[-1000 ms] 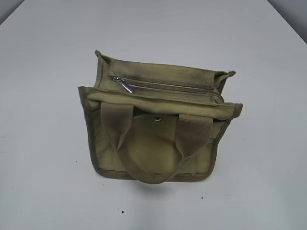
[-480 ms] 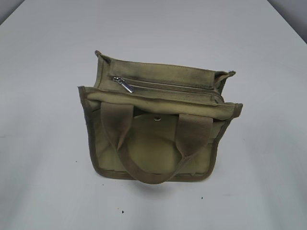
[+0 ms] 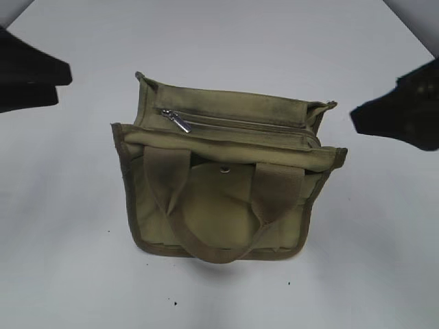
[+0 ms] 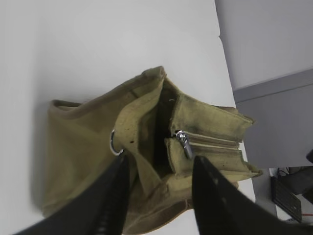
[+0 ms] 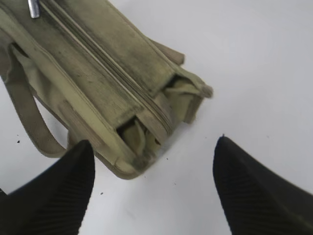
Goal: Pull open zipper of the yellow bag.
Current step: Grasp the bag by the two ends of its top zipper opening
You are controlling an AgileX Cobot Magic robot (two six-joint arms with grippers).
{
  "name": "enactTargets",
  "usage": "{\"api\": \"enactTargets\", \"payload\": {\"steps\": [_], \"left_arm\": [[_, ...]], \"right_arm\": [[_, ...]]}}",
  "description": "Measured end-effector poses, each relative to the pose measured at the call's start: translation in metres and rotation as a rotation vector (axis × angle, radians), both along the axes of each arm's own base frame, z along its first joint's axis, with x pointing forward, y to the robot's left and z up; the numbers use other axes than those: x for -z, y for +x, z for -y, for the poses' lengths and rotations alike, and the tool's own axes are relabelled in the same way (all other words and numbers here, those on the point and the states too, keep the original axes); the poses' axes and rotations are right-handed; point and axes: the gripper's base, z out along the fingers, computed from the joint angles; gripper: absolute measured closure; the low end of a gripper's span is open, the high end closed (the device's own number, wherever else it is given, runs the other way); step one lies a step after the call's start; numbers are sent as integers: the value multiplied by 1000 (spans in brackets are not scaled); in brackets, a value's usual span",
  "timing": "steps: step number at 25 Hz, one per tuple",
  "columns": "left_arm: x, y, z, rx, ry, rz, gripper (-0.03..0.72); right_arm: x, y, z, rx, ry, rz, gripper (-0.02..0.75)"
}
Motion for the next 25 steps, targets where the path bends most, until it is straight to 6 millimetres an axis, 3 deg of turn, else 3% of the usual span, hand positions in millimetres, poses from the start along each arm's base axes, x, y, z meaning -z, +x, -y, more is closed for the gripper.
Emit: {"api": "enactTargets", "payload": {"steps": [9,14,21,25], "left_arm": [[14,48,48,158,10,-64,353],[24,61,64,193,21,-85,353],[38,79,89,237,33,-103,356],[36,88,96,241,40,-76,449]], "right_arm": [[-1,52,-68,-183,-56,-45,155],[5,77,-83,-185,-60,-62,168],[14,96,-96,-192,-48,-63,241],[20,103,-99,-214,-62,-33,274]]}}
